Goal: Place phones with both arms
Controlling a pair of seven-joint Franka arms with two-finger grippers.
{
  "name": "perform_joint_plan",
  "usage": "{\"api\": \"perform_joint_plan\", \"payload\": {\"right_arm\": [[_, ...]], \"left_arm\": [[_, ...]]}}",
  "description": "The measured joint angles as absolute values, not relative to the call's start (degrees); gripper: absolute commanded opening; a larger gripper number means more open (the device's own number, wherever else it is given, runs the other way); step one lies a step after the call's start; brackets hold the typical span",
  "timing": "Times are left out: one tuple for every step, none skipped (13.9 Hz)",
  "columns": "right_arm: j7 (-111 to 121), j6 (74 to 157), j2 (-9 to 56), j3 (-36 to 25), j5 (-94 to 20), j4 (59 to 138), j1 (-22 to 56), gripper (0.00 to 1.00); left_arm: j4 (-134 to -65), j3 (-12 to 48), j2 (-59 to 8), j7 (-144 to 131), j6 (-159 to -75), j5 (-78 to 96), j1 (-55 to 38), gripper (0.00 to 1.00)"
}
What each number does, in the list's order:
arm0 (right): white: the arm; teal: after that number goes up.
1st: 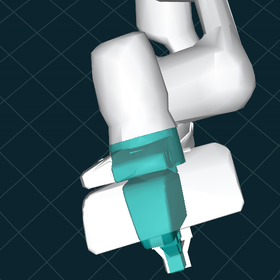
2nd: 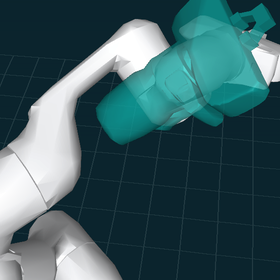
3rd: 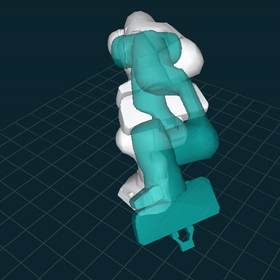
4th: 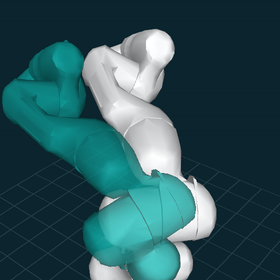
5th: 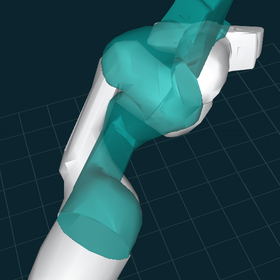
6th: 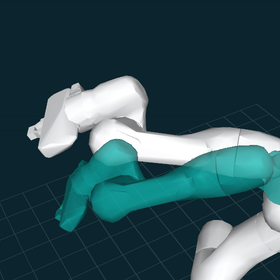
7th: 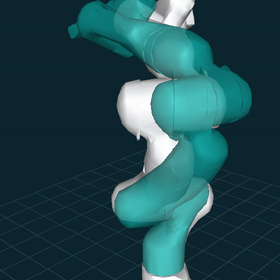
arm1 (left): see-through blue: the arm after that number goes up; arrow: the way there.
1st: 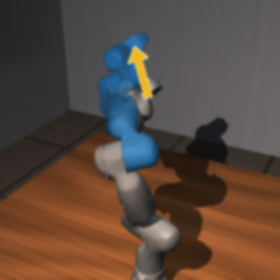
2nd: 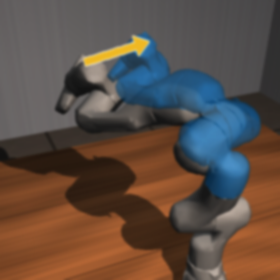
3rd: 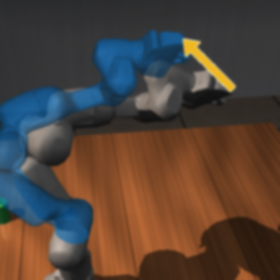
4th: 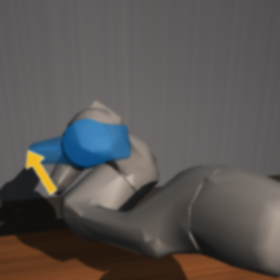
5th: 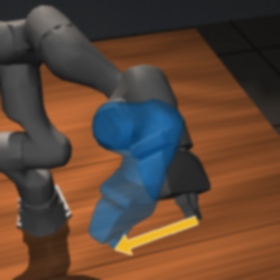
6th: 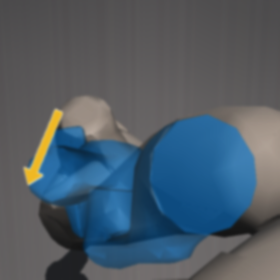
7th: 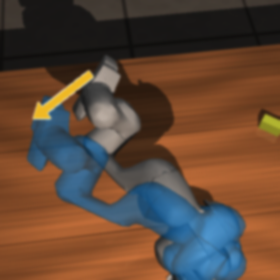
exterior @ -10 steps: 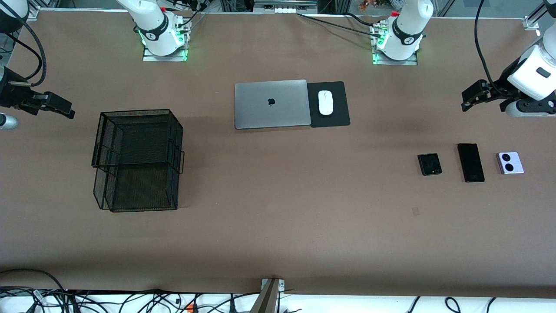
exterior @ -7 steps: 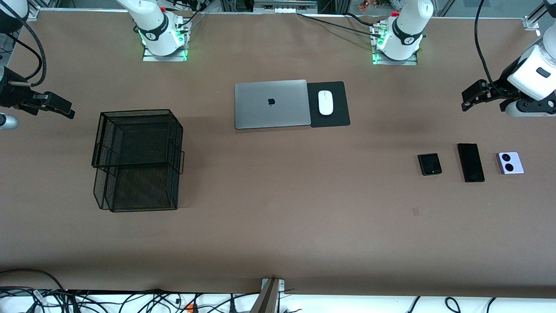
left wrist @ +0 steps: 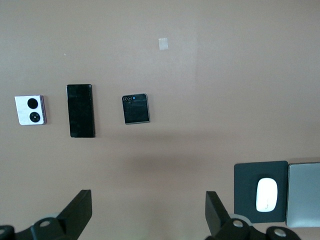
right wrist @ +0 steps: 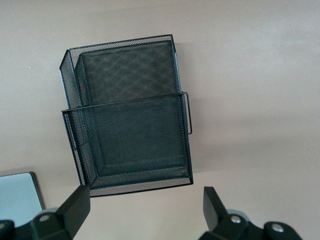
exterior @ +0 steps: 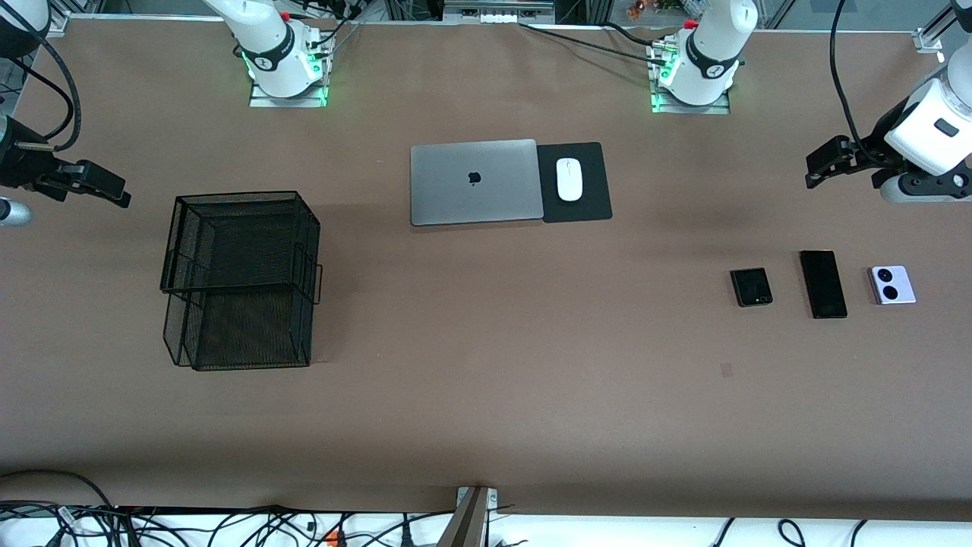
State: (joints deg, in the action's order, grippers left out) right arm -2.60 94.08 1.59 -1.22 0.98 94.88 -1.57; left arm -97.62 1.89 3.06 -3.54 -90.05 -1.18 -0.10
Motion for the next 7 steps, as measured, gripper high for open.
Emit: {"api": "perform_joint_plan", "payload": {"right_arm": [[-2.6, 94.1, 1.6, -1.2, 1.0, 94.9, -1.6, 1.00], [-2.6, 94.1, 1.6, -1.2, 1.0, 94.9, -1.6, 1.00], [-2.6, 94.1, 1.6, -1.2, 1.0, 94.9, -1.6, 1.00], [-2.6, 94.1, 1.6, -1.2, 1.0, 94.9, -1.6, 1.00], [-2.6, 94.1, 1.6, -1.2, 1.0, 94.9, -1.6, 1.00], [-2.6, 94.1, 1.6, -1.2, 1.0, 94.9, -1.6, 1.00], [-2.6, 94.1, 1.6, -1.2, 1.0, 94.8, -1.6, 1.00]], "left_arm": [[-97.6, 1.9, 3.0, -3.5, -89.8, -1.2, -0.1, 1.00], [-97.6, 1.9, 2.7, -3.5, -89.6, -1.2, -0.1, 1.00], [-97.6, 1.9, 2.1, -3.5, -89.5, -1.2, -0.1, 1.00], [-97.6, 1.9, 1.5, -3.5, -89.4, -1.2, -0.1, 1.00], [-97.6, 1.8, 0.8, -3.5, -89.3, -1.2, 0.0, 1.00], [-97.6, 1.6, 0.2, -3.5, -89.0, -1.2, 0.1, 1.00], [-97.6, 1.4, -0.5, -3.5, -88.9, -1.2, 0.5, 1.00]]}}
